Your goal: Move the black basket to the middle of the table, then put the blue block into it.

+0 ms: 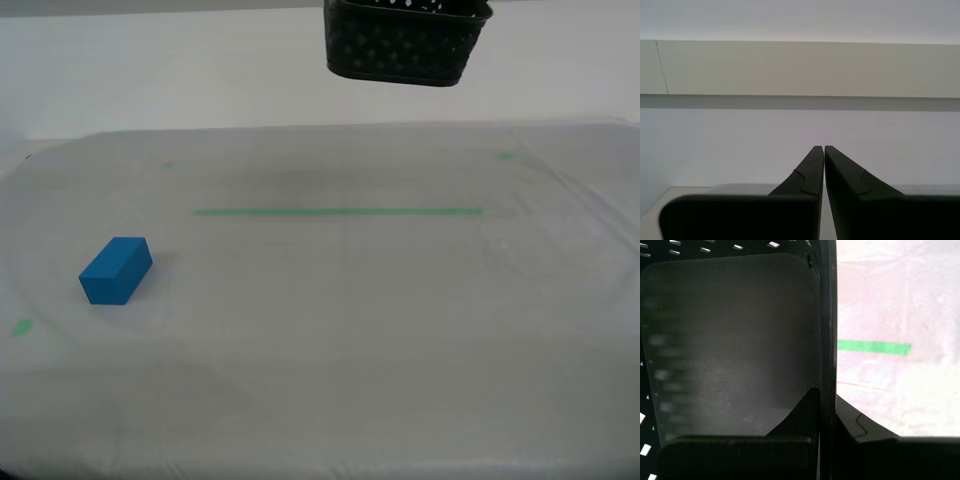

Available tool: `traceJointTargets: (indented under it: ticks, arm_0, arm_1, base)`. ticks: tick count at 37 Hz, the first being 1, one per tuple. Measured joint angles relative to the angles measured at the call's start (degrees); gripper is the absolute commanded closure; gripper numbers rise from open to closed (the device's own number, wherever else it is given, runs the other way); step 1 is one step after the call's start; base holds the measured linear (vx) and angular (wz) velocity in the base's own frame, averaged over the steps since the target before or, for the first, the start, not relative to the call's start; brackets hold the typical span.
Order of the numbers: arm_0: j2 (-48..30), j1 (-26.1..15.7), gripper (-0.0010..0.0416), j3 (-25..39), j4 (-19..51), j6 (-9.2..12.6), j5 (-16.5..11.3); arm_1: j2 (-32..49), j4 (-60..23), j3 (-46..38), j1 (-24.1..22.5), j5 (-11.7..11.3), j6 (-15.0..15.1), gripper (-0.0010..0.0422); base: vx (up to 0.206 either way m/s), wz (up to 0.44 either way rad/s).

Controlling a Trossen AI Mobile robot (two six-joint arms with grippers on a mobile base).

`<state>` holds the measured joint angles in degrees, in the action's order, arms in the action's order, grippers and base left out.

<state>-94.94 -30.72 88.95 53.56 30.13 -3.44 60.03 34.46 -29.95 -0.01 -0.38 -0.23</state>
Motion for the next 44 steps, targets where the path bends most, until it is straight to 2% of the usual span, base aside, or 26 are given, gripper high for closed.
traceJointTargets:
  ticks: [11, 34, 44]
  arm_0:
    - [-8.72, -0.92, 0.0407, 5.79, 0.15, -0.15, 0.00]
    - [-20.92, -1.38, 0.0407, 5.97, -2.80, 0.44, 0.35]
    - [-24.52, -1.49, 0.0407, 5.81, -6.73, 0.79, 0.52]
  arm_1:
    - [0.00, 0.02, 0.00, 0.00, 0.00, 0.00, 0.0412]
    - [0.00, 0.00, 0.00, 0.00, 0.00, 0.00, 0.0412]
    - [0.00, 0.00, 0.00, 0.00, 0.00, 0.00, 0.0412]
  base:
    - [0.000, 0.000]
    - [0.000, 0.000]
    - [0.000, 0.000]
